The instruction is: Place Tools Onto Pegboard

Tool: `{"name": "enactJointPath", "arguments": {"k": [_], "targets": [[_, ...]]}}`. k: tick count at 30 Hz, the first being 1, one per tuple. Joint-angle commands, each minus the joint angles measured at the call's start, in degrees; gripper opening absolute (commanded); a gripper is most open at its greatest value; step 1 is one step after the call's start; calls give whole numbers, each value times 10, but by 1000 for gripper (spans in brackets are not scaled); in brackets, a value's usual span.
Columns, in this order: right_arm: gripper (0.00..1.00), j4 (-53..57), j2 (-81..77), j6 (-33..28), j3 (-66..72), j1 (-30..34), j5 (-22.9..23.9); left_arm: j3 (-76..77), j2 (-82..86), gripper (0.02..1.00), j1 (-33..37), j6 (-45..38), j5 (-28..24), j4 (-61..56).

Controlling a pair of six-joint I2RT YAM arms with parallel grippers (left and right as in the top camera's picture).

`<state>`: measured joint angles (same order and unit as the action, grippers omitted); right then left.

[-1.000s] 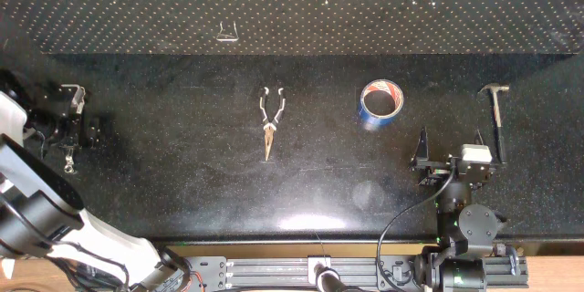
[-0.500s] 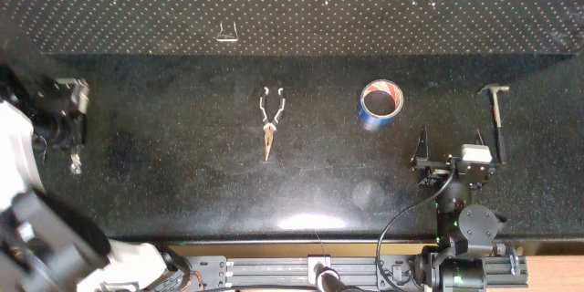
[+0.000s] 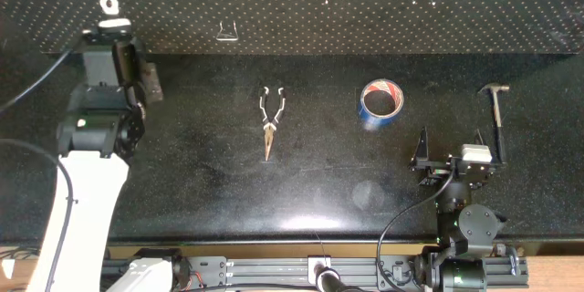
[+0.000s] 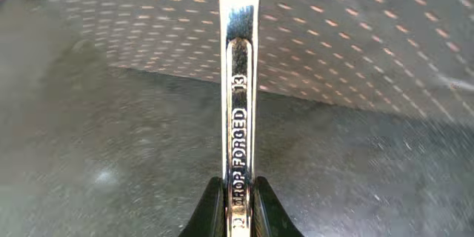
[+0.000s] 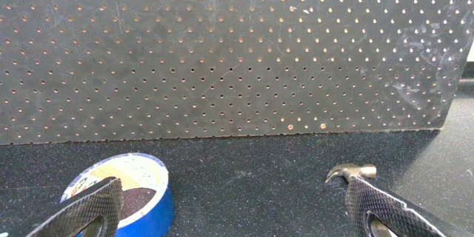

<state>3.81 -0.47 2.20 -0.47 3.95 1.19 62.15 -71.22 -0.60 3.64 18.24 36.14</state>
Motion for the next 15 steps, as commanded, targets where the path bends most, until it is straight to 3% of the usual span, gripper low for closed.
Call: {"name": "enactJointPath", "arguments": {"k": [1,5,6,15], "targets": [[978,2,4,-8,2,-4,-2,-26,-6,29,-2,-54,-39,-29],[978,2,4,-8,2,-4,-2,-28,-2,29,-2,-50,-33,-41],[978,2,4,-8,2,-4,-2,-28,0,31,-1,2,26,-41],[978,2,4,-8,2,-4,-2,-28,-19,27,14,4,24,-70]]}}
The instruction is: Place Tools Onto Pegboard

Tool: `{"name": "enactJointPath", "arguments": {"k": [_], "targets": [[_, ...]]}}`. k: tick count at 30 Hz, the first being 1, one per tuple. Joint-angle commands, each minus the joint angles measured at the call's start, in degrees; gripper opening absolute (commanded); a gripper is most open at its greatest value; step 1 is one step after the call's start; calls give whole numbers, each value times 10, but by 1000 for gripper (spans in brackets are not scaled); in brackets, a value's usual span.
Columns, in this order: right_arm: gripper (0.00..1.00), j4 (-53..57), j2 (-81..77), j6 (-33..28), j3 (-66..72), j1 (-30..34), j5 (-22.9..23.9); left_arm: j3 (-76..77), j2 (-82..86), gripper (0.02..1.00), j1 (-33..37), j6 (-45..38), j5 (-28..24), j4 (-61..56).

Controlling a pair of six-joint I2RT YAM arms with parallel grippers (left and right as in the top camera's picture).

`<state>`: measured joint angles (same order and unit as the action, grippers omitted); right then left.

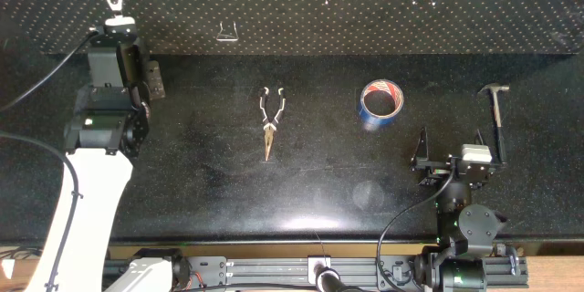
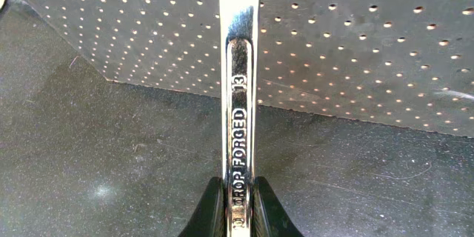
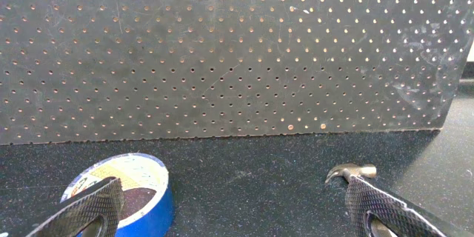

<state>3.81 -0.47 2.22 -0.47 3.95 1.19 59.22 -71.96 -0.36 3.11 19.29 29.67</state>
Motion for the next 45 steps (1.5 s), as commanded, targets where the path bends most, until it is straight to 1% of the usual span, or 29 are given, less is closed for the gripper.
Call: {"name": "enactJointPath", "arguments": {"k": [1,3,5,9,15,16,17,18,20,21,22,23,24,25,26,28,29,30,31,32,33,34,35,37,38,40,42,44,45], "targets": [[978,2,4,-8,2,-4,-2,1,-12,31,11,9,12,-6],[978,2,4,-8,2,-4,-2,1,-22,29,11,9,10,-6],[978,2,4,-8,2,-4,-2,1,-27,29,10,5,-5,-10],[978,2,4,-8,2,-4,-2,1,-34,31,10,-6,-5,-37],[978,2,4,-8,2,-4,-2,1,-61,29,11,-6,-5,-36],[978,2,4,-8,2,-4,-2,1,-70,123,11,-6,-5,-37],[978,2,4,-8,2,-4,-2,1,-75,654,11,-6,-4,-41],[978,2,4,-8,2,-4,-2,1,-79,991,12,-6,-5,-54],[978,2,4,-8,2,-4,-2,2,-73,993,12,-5,-5,-74],[978,2,4,-8,2,-4,-2,2,-47,993,11,-5,-26,-49],[978,2,4,-8,2,-4,-2,2,-16,996,11,8,-59,-12],[978,2,4,-8,2,-4,-2,2,34,993,11,70,-125,60],[978,2,4,-8,2,-4,-2,1,85,993,8,145,-174,146],[978,2,4,-8,2,-4,-2,1,113,996,0,195,-191,209],[978,2,4,-8,2,-4,-2,-14,152,993,-35,236,-232,308],[978,2,4,-8,2,-4,-2,-43,137,996,-104,245,-286,344],[978,2,4,-8,2,-4,-2,-38,73,993,-166,283,-295,344],[978,2,4,-8,2,-4,-2,-12,-10,993,-223,284,-297,344],[978,2,4,-8,2,-4,-2,43,-97,993,-259,298,-300,339],[978,2,4,-8,2,-4,-2,103,-162,996,-267,297,-304,325],[978,2,4,-8,2,-4,-2,179,-231,993,-267,293,-296,326],[978,2,4,-8,2,-4,-2,211,-271,993,-267,292,-279,327],[978,2,4,-8,2,-4,-2,238,-309,996,-267,292,-277,326],[978,2,4,-8,2,-4,-2,282,-372,993,-266,295,-292,346],[978,2,4,-8,2,-4,-2,302,-395,993,-266,294,-285,360],[978,2,4,-8,2,-4,-2,341,-425,993,-266,256,-240,402],[978,2,4,-8,2,-4,-2,348,-432,993,-263,244,-197,401],[978,2,4,-8,2,-4,-2,348,-444,993,-247,200,-192,396],[976,2,4,-8,2,-4,-2,348,-455,993,-250,181,-190,382]]}}
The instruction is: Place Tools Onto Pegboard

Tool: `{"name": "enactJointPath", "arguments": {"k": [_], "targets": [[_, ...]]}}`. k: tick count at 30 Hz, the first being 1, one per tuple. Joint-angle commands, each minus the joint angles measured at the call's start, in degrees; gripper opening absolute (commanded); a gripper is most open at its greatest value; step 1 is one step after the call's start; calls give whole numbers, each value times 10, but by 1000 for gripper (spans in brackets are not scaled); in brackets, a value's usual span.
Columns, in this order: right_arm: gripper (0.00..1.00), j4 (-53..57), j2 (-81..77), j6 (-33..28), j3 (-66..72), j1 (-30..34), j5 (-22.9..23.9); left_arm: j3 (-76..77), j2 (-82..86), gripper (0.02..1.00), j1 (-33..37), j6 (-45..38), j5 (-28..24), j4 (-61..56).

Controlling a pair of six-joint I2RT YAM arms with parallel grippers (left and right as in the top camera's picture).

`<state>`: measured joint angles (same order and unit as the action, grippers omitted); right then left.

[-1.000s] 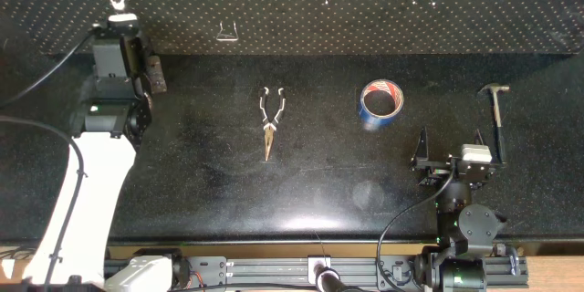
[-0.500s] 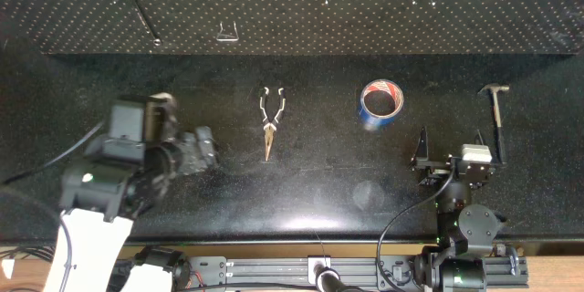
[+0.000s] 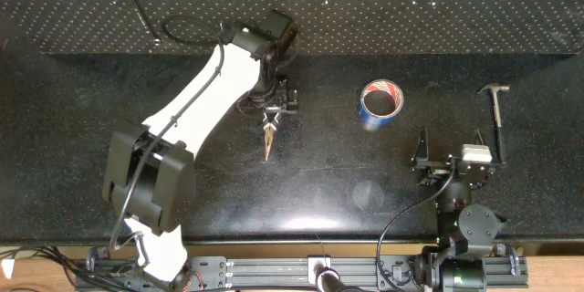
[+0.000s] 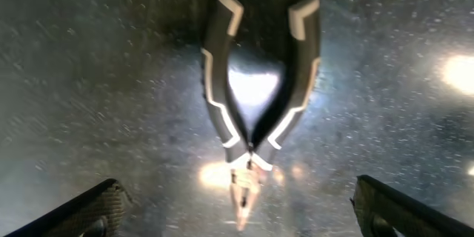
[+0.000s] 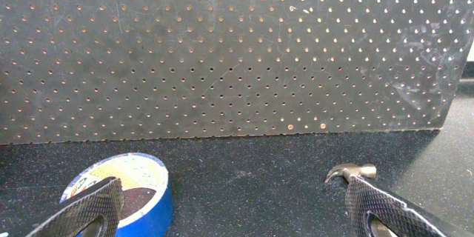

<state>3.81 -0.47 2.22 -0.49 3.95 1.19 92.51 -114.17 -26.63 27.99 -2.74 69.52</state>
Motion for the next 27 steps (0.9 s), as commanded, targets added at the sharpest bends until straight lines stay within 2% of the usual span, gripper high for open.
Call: {"name": "enactJointPath", "arguments": {"k": [1,5,7,10,14,20,27], "targets": [[978,2,4,-8,3,-4,-2,15,-40,993,3,-76,30,-34],[978,2,4,-8,3,-4,-2,15,-49,993,14,-89,29,-58],[978,2,4,-8,3,-4,-2,15,-60,993,16,-105,16,-63],[978,2,4,-8,3,-4,-2,15,-79,993,22,-104,-31,-74],[978,2,4,-8,3,-4,-2,15,-81,993,23,-87,-40,-80],[978,2,4,-8,3,-4,-2,15,-94,993,22,-45,-43,-64],[978,2,4,-8,3,-4,-2,12,-101,993,21,-4,-24,-63]]}}
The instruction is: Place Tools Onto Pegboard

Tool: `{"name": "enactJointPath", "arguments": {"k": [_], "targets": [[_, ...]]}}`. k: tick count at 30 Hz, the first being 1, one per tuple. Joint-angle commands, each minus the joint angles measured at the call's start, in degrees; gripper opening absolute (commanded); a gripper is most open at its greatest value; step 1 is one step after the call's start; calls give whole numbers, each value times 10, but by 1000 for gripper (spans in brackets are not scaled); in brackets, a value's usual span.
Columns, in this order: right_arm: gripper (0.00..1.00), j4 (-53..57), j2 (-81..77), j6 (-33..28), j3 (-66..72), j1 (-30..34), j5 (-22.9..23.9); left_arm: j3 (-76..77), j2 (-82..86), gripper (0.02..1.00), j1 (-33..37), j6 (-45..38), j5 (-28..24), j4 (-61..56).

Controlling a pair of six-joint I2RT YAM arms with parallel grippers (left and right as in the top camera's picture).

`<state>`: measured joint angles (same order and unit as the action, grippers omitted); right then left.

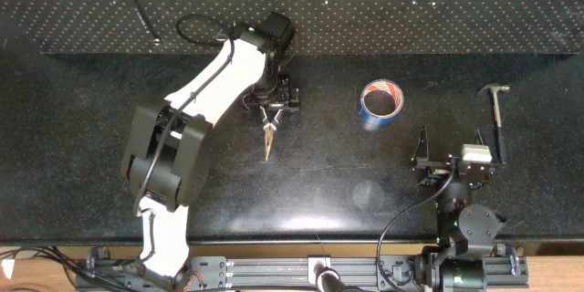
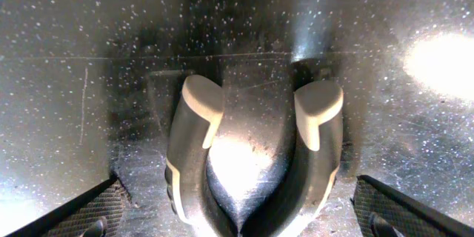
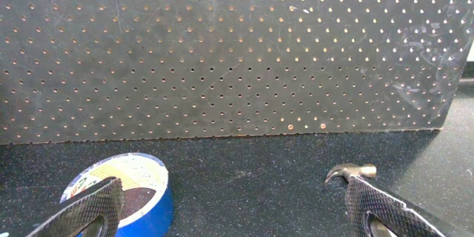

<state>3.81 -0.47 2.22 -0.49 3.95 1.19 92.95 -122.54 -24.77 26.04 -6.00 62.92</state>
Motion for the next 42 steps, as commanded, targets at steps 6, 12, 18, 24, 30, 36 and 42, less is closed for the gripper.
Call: {"name": "enactJointPath", "arguments": {"k": [6,12,18,24,30,36,42], "targets": [[978,2,4,-8,3,-4,-2,8,-27,934,0,16,9,7],[978,2,4,-8,3,-4,-2,8,-27,744,0,16,9,3],[978,2,4,-8,3,-4,-2,8,-27,128,0,16,11,-4],[978,2,4,-8,3,-4,-2,8,-9,29,0,16,15,-8],[978,2,4,-8,3,-4,-2,-40,315,29,-36,12,318,-119],[978,2,4,-8,3,-4,-2,-393,455,29,52,-116,307,-784],[978,2,4,-8,3,-4,-2,-393,396,27,56,-116,289,-790]]}}
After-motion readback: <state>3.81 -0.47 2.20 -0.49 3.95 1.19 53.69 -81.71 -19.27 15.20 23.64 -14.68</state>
